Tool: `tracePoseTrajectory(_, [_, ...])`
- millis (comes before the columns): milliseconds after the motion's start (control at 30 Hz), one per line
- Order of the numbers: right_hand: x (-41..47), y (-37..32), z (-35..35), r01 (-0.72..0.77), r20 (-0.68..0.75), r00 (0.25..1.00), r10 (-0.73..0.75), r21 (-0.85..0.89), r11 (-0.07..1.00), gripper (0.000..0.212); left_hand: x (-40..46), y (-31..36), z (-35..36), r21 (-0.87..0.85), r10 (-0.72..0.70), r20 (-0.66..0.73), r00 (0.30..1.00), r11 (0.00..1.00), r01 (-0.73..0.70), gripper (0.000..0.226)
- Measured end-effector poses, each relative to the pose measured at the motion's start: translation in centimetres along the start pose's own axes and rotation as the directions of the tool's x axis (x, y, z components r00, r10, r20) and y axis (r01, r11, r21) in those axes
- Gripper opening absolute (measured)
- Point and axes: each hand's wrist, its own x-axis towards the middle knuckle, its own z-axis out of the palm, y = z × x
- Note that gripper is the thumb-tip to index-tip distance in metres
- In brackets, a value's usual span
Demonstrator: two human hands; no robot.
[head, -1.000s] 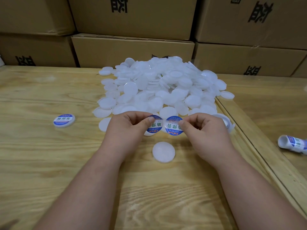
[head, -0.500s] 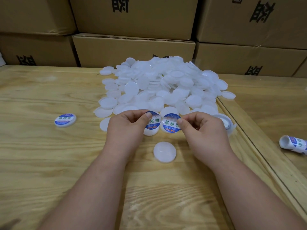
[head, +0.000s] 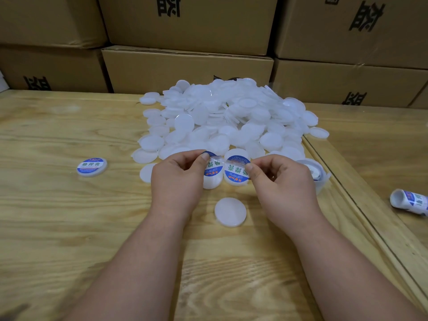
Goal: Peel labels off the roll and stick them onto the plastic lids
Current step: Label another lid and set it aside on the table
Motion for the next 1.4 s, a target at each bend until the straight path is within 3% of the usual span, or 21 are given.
tracePoseTrajectory(100, [-0.1, -0.1, 0.1, -0.02, -0.008, 1.0, 0.02, 0.027, 0.999, 0.02, -0.3, 0.1, 0.1, 0.032, 0.069, -0.012, 0.998, 0.997, -0.068, 0.013])
tracePoseTrajectory(200, [-0.2, -0.1, -0.3, -0.035, -0.027, 0.999, 0.037, 0.074, 0.997, 0.018, -1.0, 0.5, 0.1, 0.077, 0.172, 0.106, 0.979, 0.981, -0.18, 0.003])
tracePoseTrajectory(300, [-0.4, -0.3, -0.4, -0.022, -0.021, 1.0, 0.024, 0.081, 0.997, 0.019, -1.3, 0.7, -0.1, 0.159, 0.248, 0.194, 0.949, 0.947, -0.28, 0.024])
tracePoseTrajectory(433, [-0.8, -0.6, -0.2, 0.035, 0.022, 0.999, -0.037, 0.06, 0.998, 0.021, -1.0, 0.7, -0.2, 0.202, 0.256, 0.215, 0.943, 0.933, -0.299, 0.032])
tracePoseTrajectory(533, [-1.1, -1.0, -0.1, 0.146, 0.074, 0.986, -0.149, 0.047, 0.988, 0.011, -1.0, 0.7, -0.4, 0.232, 0.283, 0.213, 0.935, 0.915, -0.33, 0.035])
tracePoseTrajectory(633, [-1.3, -1.1, 0.0, 0.191, 0.096, 0.975, -0.199, 0.087, 0.978, 0.023, -1.0, 0.8, -0.4, 0.268, 0.327, 0.231, 0.916, 0.884, -0.383, 0.025])
tracePoseTrajectory(833, [-1.2, -0.9, 0.3, 0.063, 0.146, 0.986, -0.083, 0.132, 0.989, 0.025, -1.2, 1.0, -0.3, 0.212, 0.263, 0.202, 0.943, 0.929, -0.304, 0.037])
tracePoseTrajectory(1067, [-1.0, -0.8, 0.1, -0.095, 0.129, 0.989, 0.075, 0.159, 0.983, 0.031, -1.3, 0.9, -0.1, 0.217, 0.325, 0.264, 0.908, 0.897, -0.384, 0.011])
tracePoseTrajectory(1200, [-0.6, -0.8, -0.5, -0.086, 0.152, 0.987, 0.046, 0.262, 0.961, 0.015, -1.4, 1.0, -0.3, 0.174, 0.366, 0.327, 0.872, 0.883, -0.436, 0.006])
tracePoseTrajectory(1400, [-0.4, -0.3, -0.9, -0.086, 0.25, 0.967, 0.042, 0.166, 0.982, 0.014, -1.5, 1.1, -0.3, 0.137, 0.381, 0.361, 0.851, 0.881, -0.453, 0.008])
